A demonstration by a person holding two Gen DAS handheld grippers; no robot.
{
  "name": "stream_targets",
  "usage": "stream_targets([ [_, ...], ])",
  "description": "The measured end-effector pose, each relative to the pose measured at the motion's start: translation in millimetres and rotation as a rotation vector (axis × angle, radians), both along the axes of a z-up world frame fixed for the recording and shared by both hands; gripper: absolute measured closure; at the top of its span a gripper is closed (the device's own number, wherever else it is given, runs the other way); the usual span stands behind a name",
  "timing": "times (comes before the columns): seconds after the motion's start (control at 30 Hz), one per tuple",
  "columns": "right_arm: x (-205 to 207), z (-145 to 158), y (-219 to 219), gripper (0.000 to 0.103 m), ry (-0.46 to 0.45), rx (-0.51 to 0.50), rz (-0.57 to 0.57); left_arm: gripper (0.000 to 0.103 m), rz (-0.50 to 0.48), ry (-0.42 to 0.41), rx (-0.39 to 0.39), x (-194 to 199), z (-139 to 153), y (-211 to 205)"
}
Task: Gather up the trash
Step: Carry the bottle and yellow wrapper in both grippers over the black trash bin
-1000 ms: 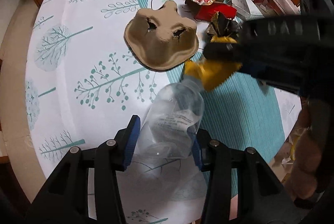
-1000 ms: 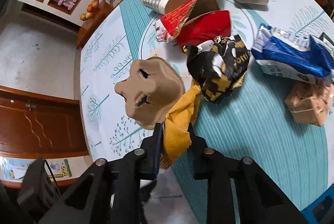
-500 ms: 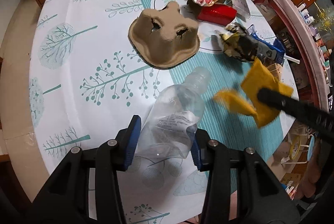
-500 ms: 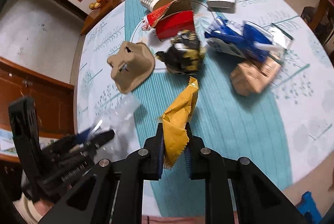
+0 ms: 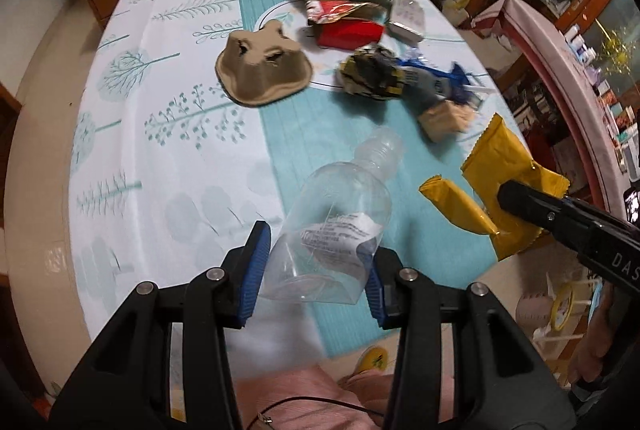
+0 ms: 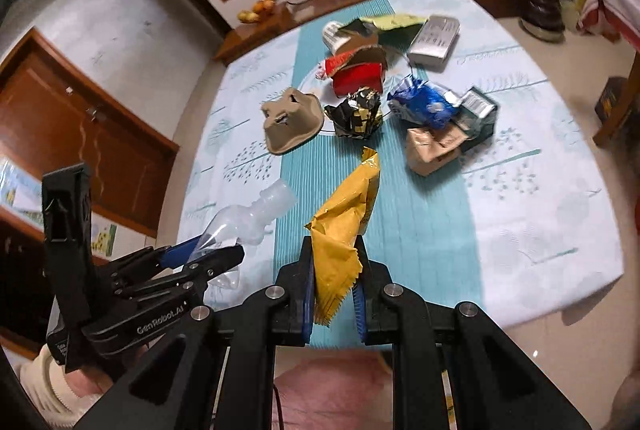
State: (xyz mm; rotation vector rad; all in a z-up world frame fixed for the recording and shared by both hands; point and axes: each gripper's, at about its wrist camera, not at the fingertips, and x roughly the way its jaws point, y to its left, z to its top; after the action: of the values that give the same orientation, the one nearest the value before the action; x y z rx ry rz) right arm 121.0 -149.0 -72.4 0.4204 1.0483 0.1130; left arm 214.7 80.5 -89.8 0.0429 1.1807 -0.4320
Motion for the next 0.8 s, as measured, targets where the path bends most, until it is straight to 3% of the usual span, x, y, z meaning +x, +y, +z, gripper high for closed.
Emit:
stream_targets([
  [0.23,-86,20,-39,0.088,-0.053,0.006,0.056,0.063,0.074,-0.074,-0.017,-83,32,-33],
  [0.5,-165,13,-77,0.088,-0.034,0.055,0.072,0.063,0.124,-0.097,-0.014,-174,41,-65],
  [0.8,-212,7,-96,0.088,-0.030,0.111,0.028,0.063,0.117,-0.080,0.030,-224,45,-80],
])
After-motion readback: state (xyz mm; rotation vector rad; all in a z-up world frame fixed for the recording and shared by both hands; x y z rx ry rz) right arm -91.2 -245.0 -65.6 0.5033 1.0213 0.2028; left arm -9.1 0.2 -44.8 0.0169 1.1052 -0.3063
